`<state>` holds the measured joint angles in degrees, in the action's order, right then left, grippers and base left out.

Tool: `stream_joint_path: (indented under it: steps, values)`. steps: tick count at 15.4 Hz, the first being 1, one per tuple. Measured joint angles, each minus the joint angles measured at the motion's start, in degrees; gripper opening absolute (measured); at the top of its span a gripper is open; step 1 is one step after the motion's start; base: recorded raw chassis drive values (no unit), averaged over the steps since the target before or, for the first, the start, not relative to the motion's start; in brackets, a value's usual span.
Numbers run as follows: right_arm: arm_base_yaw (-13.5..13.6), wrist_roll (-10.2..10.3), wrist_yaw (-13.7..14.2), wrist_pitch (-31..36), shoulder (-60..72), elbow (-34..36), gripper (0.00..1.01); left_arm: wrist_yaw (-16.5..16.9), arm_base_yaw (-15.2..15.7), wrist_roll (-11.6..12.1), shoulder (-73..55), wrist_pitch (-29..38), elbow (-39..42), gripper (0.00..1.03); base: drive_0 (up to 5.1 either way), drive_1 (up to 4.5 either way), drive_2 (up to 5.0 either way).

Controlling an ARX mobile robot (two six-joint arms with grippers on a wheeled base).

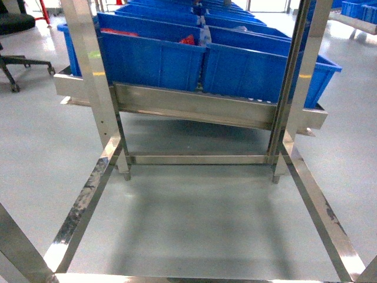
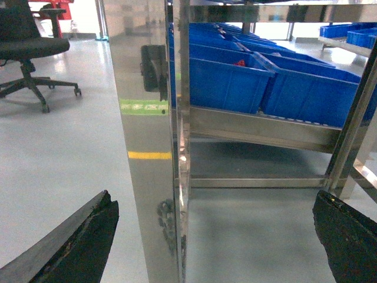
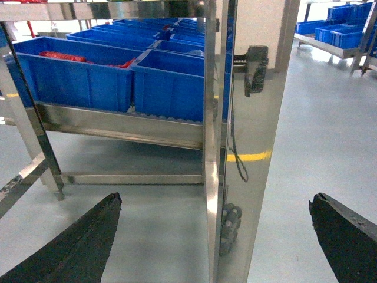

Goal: Pick capacitor and pack into box

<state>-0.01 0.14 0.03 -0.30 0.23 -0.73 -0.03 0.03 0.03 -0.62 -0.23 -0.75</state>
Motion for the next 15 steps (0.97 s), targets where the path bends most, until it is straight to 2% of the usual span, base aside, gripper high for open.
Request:
stream_joint_path:
  steps: [15]
  values:
    - [0.00,0.00,0.00,0.00,0.00,0.00,0.98,0.02,0.00,0.00,0.00,0.00,0.00,0.98,0.0,0.00,0.0]
